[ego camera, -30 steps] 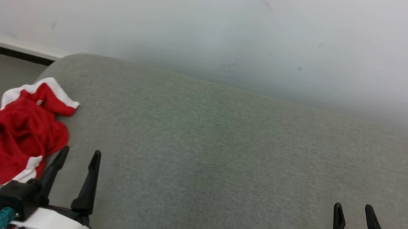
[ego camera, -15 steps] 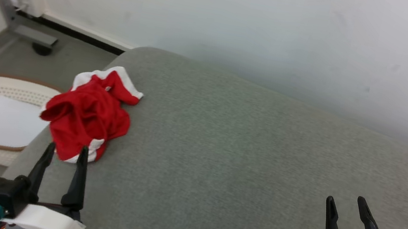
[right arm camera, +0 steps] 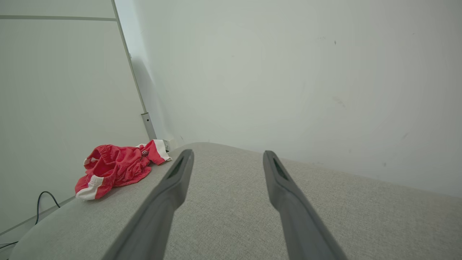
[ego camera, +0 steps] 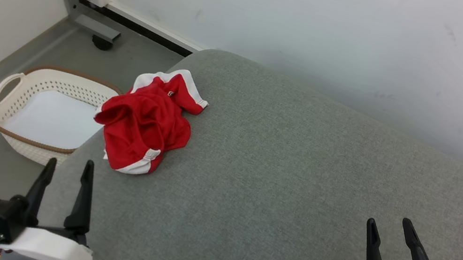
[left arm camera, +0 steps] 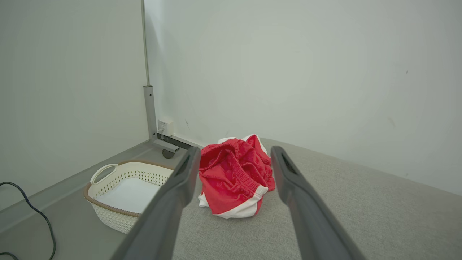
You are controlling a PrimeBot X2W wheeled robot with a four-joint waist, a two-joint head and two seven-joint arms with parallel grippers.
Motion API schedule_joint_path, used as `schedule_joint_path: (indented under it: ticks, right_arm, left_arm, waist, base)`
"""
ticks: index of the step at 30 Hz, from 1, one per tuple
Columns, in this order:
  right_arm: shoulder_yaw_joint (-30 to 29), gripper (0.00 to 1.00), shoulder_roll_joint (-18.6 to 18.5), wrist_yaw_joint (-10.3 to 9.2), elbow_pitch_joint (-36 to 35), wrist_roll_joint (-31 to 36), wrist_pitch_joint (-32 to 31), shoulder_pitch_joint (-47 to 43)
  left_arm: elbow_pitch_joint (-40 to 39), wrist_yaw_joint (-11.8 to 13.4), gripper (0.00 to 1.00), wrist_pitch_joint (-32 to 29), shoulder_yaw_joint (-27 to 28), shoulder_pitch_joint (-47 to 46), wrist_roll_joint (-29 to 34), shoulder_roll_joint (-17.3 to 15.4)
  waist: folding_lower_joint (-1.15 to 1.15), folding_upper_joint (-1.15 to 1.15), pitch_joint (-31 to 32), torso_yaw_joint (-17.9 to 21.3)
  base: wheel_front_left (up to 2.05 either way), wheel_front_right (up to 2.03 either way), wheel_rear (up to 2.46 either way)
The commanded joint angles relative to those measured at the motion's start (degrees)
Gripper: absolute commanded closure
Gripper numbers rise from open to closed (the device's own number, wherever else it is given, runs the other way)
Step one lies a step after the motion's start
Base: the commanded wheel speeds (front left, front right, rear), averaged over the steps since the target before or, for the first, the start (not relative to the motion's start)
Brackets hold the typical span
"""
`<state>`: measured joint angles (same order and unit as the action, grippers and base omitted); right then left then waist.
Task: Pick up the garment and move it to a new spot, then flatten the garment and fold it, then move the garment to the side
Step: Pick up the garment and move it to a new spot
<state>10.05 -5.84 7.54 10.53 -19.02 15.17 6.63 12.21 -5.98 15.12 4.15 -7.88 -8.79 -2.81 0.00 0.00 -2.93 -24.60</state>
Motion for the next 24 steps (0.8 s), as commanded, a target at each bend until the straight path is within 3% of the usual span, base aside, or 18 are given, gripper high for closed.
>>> schedule_joint_path:
  ticks: [1, 10, 17, 24]
  right_arm:
    - [0.0, 0.0, -0.3, -0.11, 0.1, 0.8, -0.1, 0.4]
    - [0.5, 0.0, -0.6, -0.11, -0.1, 0.5, -0.1, 1.4]
    - [0.5, 0.0, -1.2, -0.11, -1.4, 1.0, -0.1, 3.0]
    - [-0.2, 0.0, -2.3, -0.11, -3.7, 1.5, -0.1, 5.5]
  left_arm:
    - [-0.1, 0.0, 0.0, 0.0, 0.5, -0.5, -0.2, -0.2]
    - [-1.1, -0.4, 0.0, 0.0, 2.8, -1.7, 0.8, -0.4]
    - [-0.7, -0.9, 0.0, -0.1, 3.5, -6.3, -0.2, -2.9]
    - [4.5, -1.1, 0.0, -9.9, 4.8, -15.7, -2.8, -8.4]
  waist:
    - [0.0, 0.0, 0.0, 0.0]
    - [0.0, 0.0, -1.1, 1.5]
    - [0.0, 0.0, -3.7, 3.5]
    - [0.0, 0.0, -8.2, 7.0]
  base:
    - [0.0, 0.0, 0.0]
    - [0.0, 0.0, 0.0]
    - [0.0, 0.0, 0.0]
    - [0.0, 0.0, 0.0]
